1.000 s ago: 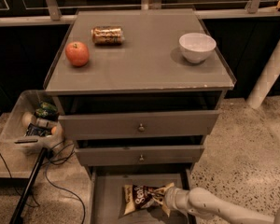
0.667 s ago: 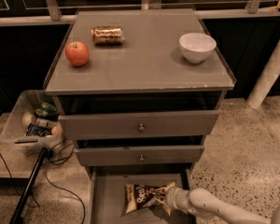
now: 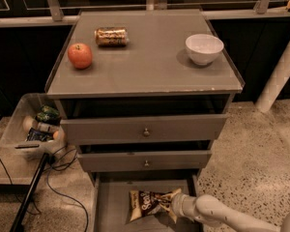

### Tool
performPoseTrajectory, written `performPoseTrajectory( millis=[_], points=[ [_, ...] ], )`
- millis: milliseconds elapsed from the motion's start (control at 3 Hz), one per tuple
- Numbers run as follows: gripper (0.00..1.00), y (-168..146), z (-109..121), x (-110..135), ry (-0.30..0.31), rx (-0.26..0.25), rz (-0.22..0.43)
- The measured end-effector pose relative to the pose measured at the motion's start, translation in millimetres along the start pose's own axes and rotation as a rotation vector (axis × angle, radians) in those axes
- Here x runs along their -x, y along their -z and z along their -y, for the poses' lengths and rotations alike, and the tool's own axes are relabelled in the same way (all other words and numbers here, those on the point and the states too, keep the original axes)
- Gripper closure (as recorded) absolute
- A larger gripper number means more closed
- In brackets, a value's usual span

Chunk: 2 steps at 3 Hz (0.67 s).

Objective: Place brown chip bag into bottom drawer

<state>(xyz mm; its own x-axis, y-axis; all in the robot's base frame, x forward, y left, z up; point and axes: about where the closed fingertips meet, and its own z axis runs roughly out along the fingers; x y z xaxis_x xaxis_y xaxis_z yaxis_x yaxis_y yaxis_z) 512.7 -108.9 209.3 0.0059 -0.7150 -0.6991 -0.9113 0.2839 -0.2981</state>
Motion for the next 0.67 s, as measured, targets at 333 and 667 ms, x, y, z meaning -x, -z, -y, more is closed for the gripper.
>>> performPoseTrajectory(
  millis=[333, 667],
  points=[
    [0.36, 0.0, 0.0, 0.0, 0.0, 0.0, 0.0],
    [0.13, -0.1, 0.0, 0.0, 0.0, 0.0, 0.0]
  ],
)
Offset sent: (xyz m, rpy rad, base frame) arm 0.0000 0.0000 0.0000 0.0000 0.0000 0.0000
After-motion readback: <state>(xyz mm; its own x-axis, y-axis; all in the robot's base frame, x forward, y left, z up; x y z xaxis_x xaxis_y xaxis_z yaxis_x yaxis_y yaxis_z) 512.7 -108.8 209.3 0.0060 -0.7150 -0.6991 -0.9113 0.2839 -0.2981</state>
